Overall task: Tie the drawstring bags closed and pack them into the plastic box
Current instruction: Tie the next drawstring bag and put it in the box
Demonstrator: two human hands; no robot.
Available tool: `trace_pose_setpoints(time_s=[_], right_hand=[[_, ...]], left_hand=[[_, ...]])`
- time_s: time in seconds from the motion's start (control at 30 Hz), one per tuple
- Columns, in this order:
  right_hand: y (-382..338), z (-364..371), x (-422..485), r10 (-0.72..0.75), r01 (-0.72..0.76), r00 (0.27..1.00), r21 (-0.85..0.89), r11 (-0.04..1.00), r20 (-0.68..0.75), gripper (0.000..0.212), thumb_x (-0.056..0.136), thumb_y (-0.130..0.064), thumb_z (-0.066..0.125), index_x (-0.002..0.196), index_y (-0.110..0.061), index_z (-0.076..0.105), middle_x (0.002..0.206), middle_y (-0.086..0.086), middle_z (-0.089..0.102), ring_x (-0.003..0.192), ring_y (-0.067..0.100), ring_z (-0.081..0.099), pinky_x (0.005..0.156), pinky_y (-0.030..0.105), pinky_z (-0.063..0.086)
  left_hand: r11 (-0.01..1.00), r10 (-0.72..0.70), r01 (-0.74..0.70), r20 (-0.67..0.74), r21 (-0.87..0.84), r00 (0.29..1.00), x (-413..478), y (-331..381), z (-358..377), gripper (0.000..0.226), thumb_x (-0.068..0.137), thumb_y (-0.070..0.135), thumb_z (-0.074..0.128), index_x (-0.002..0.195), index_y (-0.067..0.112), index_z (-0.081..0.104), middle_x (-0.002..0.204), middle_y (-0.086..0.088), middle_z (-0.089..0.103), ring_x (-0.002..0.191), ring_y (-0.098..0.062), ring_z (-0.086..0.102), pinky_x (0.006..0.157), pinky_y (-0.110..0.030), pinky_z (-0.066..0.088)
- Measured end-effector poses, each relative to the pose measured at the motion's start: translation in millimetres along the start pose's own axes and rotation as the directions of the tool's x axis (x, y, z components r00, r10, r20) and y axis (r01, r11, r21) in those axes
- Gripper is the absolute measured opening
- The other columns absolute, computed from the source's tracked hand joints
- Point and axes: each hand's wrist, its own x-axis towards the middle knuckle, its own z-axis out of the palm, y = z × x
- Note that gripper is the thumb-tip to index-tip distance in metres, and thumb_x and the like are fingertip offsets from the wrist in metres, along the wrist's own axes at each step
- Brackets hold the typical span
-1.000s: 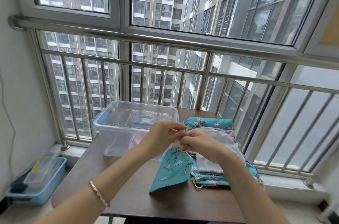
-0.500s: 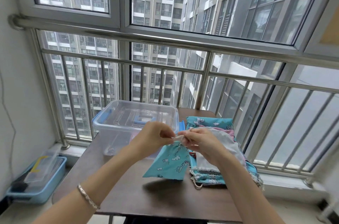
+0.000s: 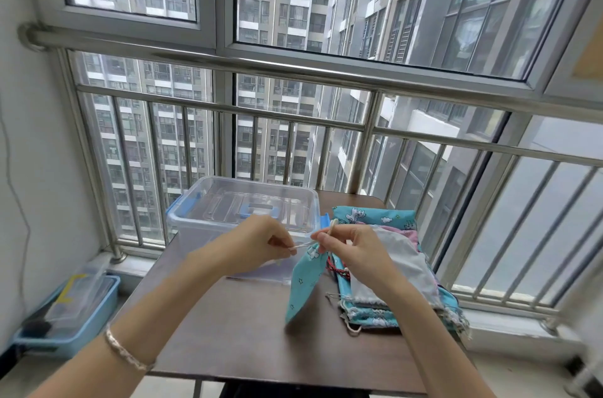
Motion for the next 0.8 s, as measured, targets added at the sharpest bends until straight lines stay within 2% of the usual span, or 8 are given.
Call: trace_pose_setpoints(time_s=[0.1,0.2,0.3,0.4,0.47,0.57,0.7,0.8], right_hand=[[-4.7,-2.4,0.2,-0.055,0.057,0.997,-0.029,0.998,0.054,0.021,0.092,-0.016,0.065,0.076,-0.01,0.076,0.086,-0.006,0.076,0.08,-0.004,0.065,0.065,0.01,0.044],[-5.3,-2.2,2.4,-0.059,0.056,0.996,0.054,0.997,0.061,0.014,0.092,-0.01,0.064,0.086,-0.005,0.075,0.072,-0.005,0.073,0.067,-0.003,0.063,0.058,0.009,0.044],[0.2,3.7,2.1,-0.033,0.027,0.999,0.171,0.985,0.038,0.008,0.088,-0.007,0.067,0.082,-0.006,0.072,0.07,0.004,0.072,0.067,0.008,0.067,0.069,0.015,0.049],[2.9,10.1,0.7,0.009,-0.015,1.0,0.261,0.965,0.023,0.007,0.088,-0.009,0.068,0.084,-0.006,0.072,0.071,0.007,0.073,0.067,0.014,0.068,0.069,0.02,0.051],[2.2,13.1,0.8,0.019,-0.031,0.999,0.277,0.96,0.046,0.009,0.088,-0.012,0.067,0.084,-0.005,0.073,0.071,0.008,0.073,0.067,0.014,0.067,0.068,0.021,0.051],[-0.8,12.2,1.3,0.026,-0.038,0.998,0.274,0.961,0.049,0.01,0.088,-0.007,0.067,0.085,0.001,0.071,0.074,0.009,0.074,0.069,0.015,0.068,0.068,0.023,0.053],[0.3,7.7,-1.0,0.098,-0.087,0.994,0.22,0.972,-0.04,0.015,0.086,-0.008,0.071,0.092,0.0,0.06,0.068,0.004,0.073,0.059,0.01,0.064,0.056,0.017,0.046],[5.2,4.4,-2.3,0.158,-0.146,0.987,0.24,0.96,-0.032,0.025,0.082,-0.012,0.075,0.09,-0.007,0.052,0.071,0.008,0.074,0.068,0.024,0.064,0.066,0.04,0.051]], left_hand=[[0.999,-0.015,0.015,0.001,0.048,1.0,-3.8,-1.5,-4.1,0.012,0.088,0.022,0.068,0.096,0.019,0.076,0.077,0.014,0.068,0.069,-0.003,0.063,0.066,-0.011,0.049],[0.997,-0.047,0.047,-0.006,0.06,0.999,-7.2,-4.6,-8.6,0.012,0.088,0.021,0.068,0.096,0.019,0.076,0.081,0.009,0.07,0.074,-0.01,0.064,0.073,-0.022,0.053],[0.988,-0.058,0.058,-0.009,0.145,0.998,-9.7,-6.3,-12.2,0.01,0.088,0.019,0.067,0.092,0.019,0.077,0.082,0.006,0.072,0.073,-0.011,0.065,0.073,-0.027,0.055],[0.978,-0.051,0.044,0.032,0.204,0.998,-9.2,0.3,-9.2,0.015,0.089,0.017,0.062,0.097,0.02,0.075,0.088,0.007,0.072,0.078,-0.009,0.065,0.074,-0.024,0.053],[1.0,0.012,-0.01,0.098,-0.023,0.995,-5.5,7.9,0.3,0.02,0.088,0.023,0.062,0.104,0.025,0.073,0.097,0.011,0.073,0.09,-0.003,0.065,0.081,-0.023,0.052],[0.926,0.021,0.009,0.075,-0.377,0.997,2.3,17.2,17.2,0.015,0.087,0.022,0.065,0.098,0.019,0.074,0.093,0.006,0.076,0.089,-0.007,0.071,0.082,-0.034,0.057],[0.913,-0.069,0.031,-0.078,-0.408,0.995,10.6,12.6,31.8,0.012,0.081,0.024,0.076,0.089,0.016,0.078,0.084,0.003,0.076,0.078,-0.008,0.073,0.075,-0.038,0.06],[0.897,-0.099,0.047,-0.096,-0.439,0.991,12.5,9.9,36.2,0.01,0.078,0.026,0.078,0.083,0.017,0.08,0.08,0.003,0.076,0.077,-0.01,0.073,0.073,-0.037,0.06]])
